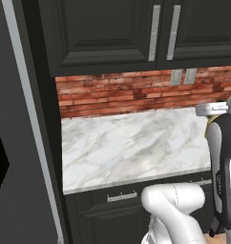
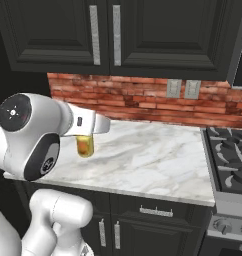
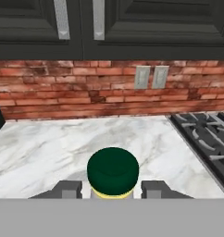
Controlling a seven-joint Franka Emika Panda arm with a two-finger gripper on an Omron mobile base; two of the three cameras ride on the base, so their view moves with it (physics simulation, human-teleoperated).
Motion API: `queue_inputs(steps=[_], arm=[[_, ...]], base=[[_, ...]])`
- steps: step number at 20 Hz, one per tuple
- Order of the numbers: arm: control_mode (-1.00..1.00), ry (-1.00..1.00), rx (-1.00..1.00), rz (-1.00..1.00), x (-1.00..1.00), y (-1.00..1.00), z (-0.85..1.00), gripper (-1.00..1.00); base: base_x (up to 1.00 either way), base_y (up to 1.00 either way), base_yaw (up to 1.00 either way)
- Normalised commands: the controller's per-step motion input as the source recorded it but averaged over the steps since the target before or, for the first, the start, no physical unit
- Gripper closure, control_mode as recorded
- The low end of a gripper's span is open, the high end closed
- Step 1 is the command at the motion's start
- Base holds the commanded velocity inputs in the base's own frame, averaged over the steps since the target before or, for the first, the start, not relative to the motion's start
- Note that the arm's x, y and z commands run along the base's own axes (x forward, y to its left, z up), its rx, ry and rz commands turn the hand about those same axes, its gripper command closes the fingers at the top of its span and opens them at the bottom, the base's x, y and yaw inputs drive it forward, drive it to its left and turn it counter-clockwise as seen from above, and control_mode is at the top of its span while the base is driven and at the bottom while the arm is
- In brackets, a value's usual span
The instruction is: Place the mustard and condiment bottle from the counter to the top shelf of the fridge. If the existing items in the fridge are on the top shelf, move them to other shelves.
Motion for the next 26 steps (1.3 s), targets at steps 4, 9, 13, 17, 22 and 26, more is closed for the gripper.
queue_inputs(steps=[4, 9, 13, 17, 22, 26], arm=[[1.0, 0.0, 0.0, 0.0, 0.0, 0.0, 0.0, 1.0], [1.0, 0.0, 0.0, 0.0, 0.0, 0.0, 0.0, 1.0], [1.0, 0.0, 0.0, 0.0, 0.0, 0.0, 0.0, 1.0], [1.0, 0.0, 0.0, 0.0, 0.0, 0.0, 0.0, 1.0], [1.0, 0.0, 0.0, 0.0, 0.0, 0.0, 0.0, 1.0], [1.0, 0.0, 0.0, 0.0, 0.0, 0.0, 0.0, 1.0]], base=[[-1.0, 0.0, 0.05], [-1.0, 0.02, 0.11], [-1.0, 0.36, 0.17], [-1.0, 0.77, 0.2], [-1.0, 0.95, 0.23], [-1.0, 1.0, 0.26]])
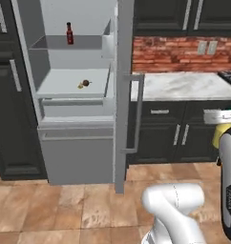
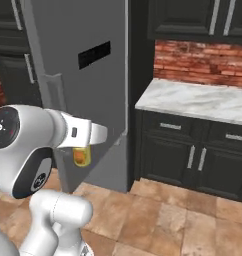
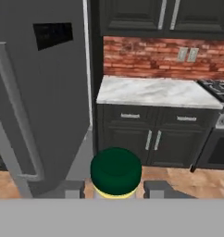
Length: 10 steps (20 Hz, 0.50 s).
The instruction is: Place the mustard and condiment bottle from the counter to the top shelf of the fridge. If the existing items in the fridge are on the top shelf, move them to other shelves.
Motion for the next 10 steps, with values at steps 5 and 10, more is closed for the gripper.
queue_inputs(steps=[5, 10], arm=[[1.0, 0.0, 0.0, 0.0, 0.0, 0.0, 0.0, 1.0], [1.0, 0.0, 0.0, 0.0, 0.0, 0.0, 0.0, 1.0]], base=[[-1.0, 1.0, 0.24], [-0.98, 1.0, 0.19]])
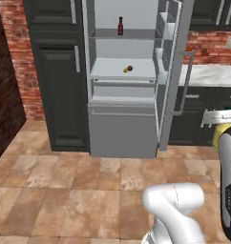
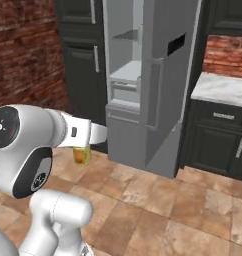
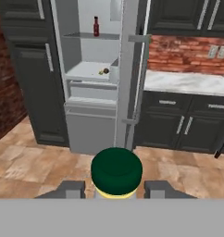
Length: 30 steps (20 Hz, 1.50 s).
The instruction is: Place the mustard and condiment bottle from the counter to the top shelf of the fridge. If the existing items in the fridge are on the top shelf, move them to other shelves.
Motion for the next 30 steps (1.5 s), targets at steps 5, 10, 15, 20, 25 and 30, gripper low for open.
queue_inputs(steps=[5, 10, 15, 20, 25, 30], arm=[[1.0, 0.0, 0.0, 0.0, 0.0, 0.0, 0.0, 1.0], [1.0, 0.0, 0.0, 0.0, 0.0, 0.0, 0.0, 1.0], [1.0, 0.0, 0.0, 0.0, 0.0, 0.0, 0.0, 1.0], [1.0, 0.0, 0.0, 0.0, 0.0, 0.0, 0.0, 1.0], [1.0, 0.0, 0.0, 0.0, 0.0, 0.0, 0.0, 1.0], [1.0, 0.0, 0.0, 0.0, 0.0, 0.0, 0.0, 1.0]], base=[[-0.08, 1.0, 0.09], [0.71, 1.0, -0.03], [0.96, 0.57, -0.09], [0.9, -0.02, -0.02], [0.97, -0.03, 0.0], [0.96, 0.0, -0.02]])
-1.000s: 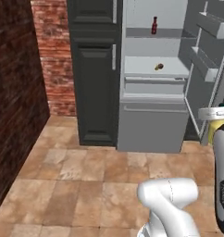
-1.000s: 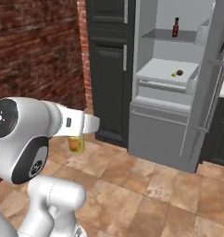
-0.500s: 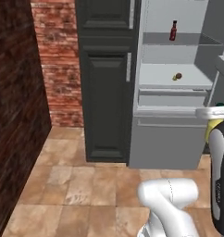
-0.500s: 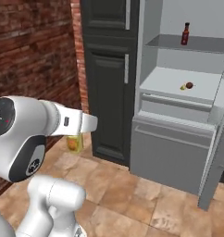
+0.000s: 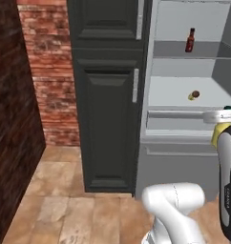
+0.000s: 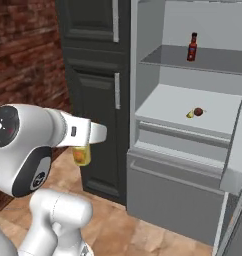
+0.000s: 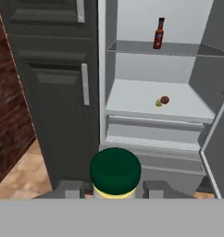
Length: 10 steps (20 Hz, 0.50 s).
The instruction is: Place the mustard and condiment bottle from the counter to the top shelf of the fridge. If the existing items in the fridge are on the top shelf, move them to other shelves.
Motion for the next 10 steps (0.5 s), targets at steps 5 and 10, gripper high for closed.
queue_inputs(steps=[5, 10], arm=[[1.0, 0.0, 0.0, 0.0, 0.0, 0.0, 0.0, 1.0], [1.0, 0.0, 0.0, 0.0, 0.0, 0.0, 0.0, 1.0]], base=[[0.8, -0.11, -0.06], [0.71, -0.01, -0.11]])
